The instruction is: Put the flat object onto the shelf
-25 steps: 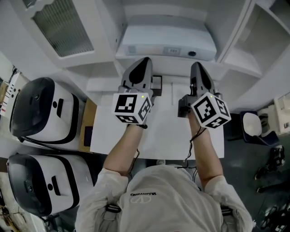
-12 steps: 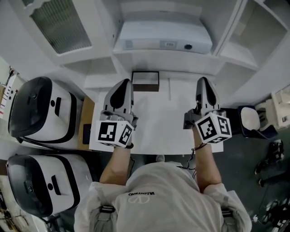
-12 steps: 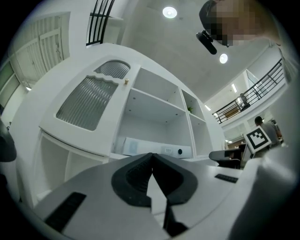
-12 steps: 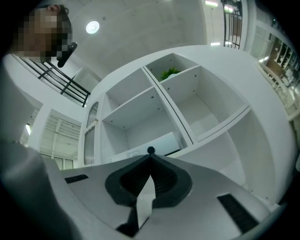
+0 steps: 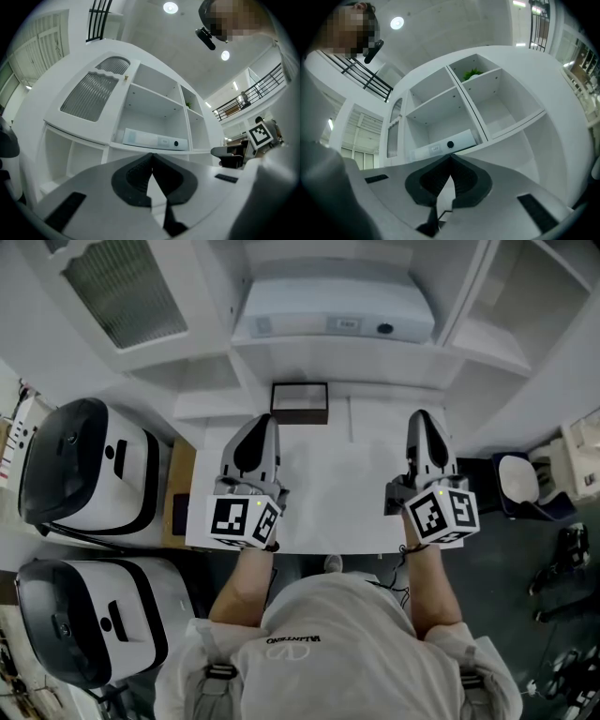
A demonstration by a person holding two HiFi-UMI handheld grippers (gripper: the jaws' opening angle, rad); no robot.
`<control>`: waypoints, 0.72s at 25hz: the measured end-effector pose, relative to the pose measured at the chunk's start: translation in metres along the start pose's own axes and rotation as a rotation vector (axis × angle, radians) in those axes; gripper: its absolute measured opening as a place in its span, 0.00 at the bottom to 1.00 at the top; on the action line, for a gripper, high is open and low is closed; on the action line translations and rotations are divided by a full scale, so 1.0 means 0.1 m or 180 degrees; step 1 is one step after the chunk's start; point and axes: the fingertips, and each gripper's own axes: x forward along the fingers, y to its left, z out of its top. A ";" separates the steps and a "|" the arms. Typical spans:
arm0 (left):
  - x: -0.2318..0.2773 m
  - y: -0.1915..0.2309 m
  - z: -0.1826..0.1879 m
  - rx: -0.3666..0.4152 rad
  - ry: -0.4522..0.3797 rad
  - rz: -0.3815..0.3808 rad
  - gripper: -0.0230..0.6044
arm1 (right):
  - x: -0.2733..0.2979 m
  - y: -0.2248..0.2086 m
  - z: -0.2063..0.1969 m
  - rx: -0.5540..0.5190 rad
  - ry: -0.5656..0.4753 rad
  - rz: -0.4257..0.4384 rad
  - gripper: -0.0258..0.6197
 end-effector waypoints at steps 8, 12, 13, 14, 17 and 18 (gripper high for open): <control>-0.02 0.00 -0.02 -0.0026 0.0009 0.0043 0.04 | -0.01 -0.07 0.00 0.0101 -0.0005 0.0000 0.05; -0.01 0.02 -0.01 -0.0040 -0.0008 0.0052 0.04 | 0.01 -0.08 -0.02 0.0104 0.0016 0.0010 0.05; 0.00 0.02 -0.01 -0.0041 -0.0012 0.0053 0.04 | 0.02 -0.07 -0.02 0.0109 0.0017 0.0017 0.05; 0.00 0.02 0.00 -0.0044 -0.0016 0.0053 0.04 | 0.03 -0.07 -0.03 0.0115 0.0017 0.0024 0.05; 0.00 0.04 0.00 -0.0049 -0.0016 0.0051 0.04 | 0.04 -0.05 -0.04 0.0118 0.0023 0.0036 0.05; 0.00 0.04 -0.01 -0.0051 -0.0012 0.0052 0.04 | 0.04 -0.04 -0.05 0.0120 0.0026 0.0037 0.05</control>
